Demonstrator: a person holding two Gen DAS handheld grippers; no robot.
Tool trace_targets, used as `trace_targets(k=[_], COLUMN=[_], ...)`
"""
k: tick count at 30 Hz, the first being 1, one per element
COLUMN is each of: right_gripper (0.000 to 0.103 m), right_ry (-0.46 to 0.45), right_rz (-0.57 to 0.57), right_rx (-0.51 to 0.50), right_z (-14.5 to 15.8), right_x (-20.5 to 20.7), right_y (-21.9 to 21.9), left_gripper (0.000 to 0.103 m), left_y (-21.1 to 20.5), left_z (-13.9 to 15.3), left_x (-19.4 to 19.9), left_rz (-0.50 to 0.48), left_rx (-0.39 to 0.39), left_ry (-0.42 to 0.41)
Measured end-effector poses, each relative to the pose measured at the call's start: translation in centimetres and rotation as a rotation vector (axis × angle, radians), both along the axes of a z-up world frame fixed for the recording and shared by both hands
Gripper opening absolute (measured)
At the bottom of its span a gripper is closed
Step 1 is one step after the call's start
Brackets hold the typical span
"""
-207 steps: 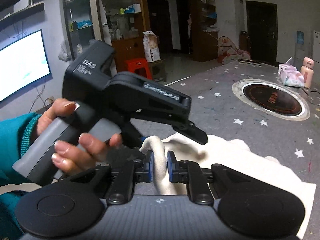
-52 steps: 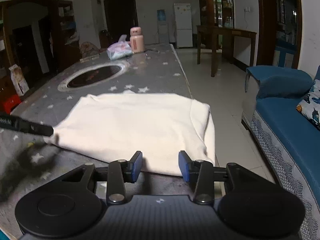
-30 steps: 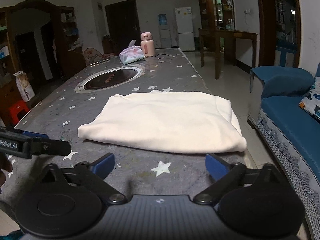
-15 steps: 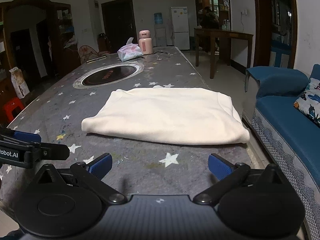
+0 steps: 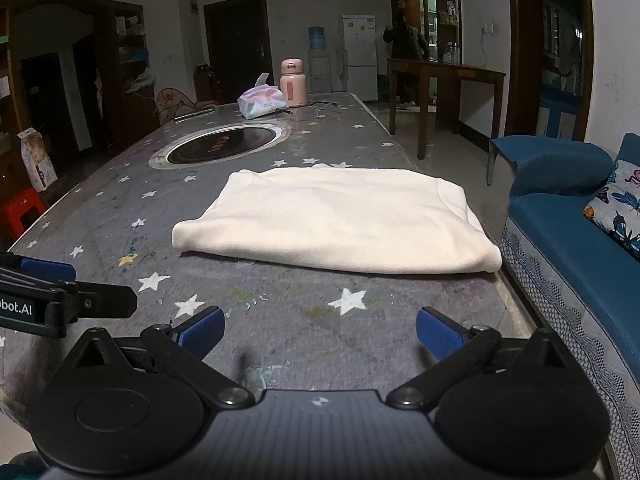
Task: Fold clothes
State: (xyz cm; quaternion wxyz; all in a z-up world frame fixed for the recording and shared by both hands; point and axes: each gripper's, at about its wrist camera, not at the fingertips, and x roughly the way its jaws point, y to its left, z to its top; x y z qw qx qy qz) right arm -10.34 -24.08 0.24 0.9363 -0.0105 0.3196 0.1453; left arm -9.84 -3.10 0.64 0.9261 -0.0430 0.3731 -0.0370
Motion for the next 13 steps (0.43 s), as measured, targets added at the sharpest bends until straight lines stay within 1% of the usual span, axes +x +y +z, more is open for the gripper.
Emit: trace_targets(k=[13], right_gripper=[0.103], right_ry=[-0.009], right_rz=[0.001], right_rx=[0.008], right_z=[0.15], right_x=[-0.43], right_y=[-0.02], left_gripper=[0.103], left_y=[-0.56], left_z=[0.24], left_x=[-0.28], left_rz=[-0.009], left_rx=[0.017], left_ry=[-0.018])
